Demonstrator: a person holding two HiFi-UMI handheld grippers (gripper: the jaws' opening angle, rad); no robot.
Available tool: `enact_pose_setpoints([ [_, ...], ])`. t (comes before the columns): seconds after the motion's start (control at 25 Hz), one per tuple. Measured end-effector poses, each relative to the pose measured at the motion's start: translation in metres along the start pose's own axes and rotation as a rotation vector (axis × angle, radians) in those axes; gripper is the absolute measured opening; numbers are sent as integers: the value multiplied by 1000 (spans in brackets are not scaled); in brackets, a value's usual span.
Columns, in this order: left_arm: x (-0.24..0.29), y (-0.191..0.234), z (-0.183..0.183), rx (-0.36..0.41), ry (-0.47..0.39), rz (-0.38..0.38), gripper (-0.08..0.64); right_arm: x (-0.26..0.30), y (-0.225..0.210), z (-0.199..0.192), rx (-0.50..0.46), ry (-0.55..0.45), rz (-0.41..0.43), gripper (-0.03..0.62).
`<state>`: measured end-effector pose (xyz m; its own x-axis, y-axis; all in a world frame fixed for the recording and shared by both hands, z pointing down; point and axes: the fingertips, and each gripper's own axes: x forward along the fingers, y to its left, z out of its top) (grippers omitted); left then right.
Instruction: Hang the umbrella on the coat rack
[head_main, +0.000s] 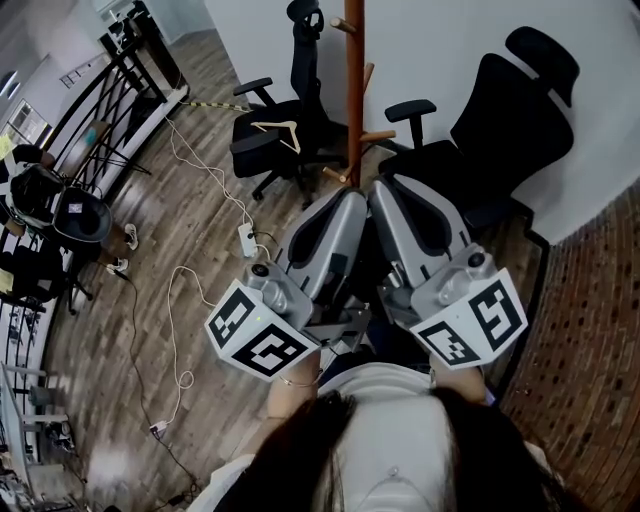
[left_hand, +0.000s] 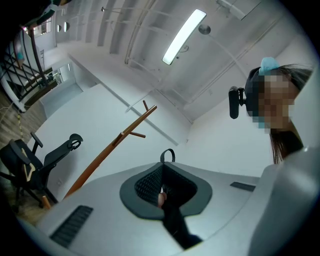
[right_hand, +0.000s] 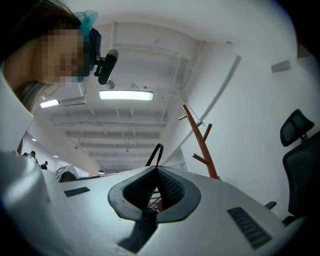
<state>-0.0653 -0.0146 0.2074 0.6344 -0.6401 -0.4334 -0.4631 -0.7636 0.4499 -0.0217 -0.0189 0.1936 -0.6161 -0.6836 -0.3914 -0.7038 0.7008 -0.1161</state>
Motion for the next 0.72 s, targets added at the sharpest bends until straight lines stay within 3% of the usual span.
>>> enact_pose_setpoints([
  [0.72,36,38,12,29,-40,26,14,41,-37,-4,17,-15,67,37],
])
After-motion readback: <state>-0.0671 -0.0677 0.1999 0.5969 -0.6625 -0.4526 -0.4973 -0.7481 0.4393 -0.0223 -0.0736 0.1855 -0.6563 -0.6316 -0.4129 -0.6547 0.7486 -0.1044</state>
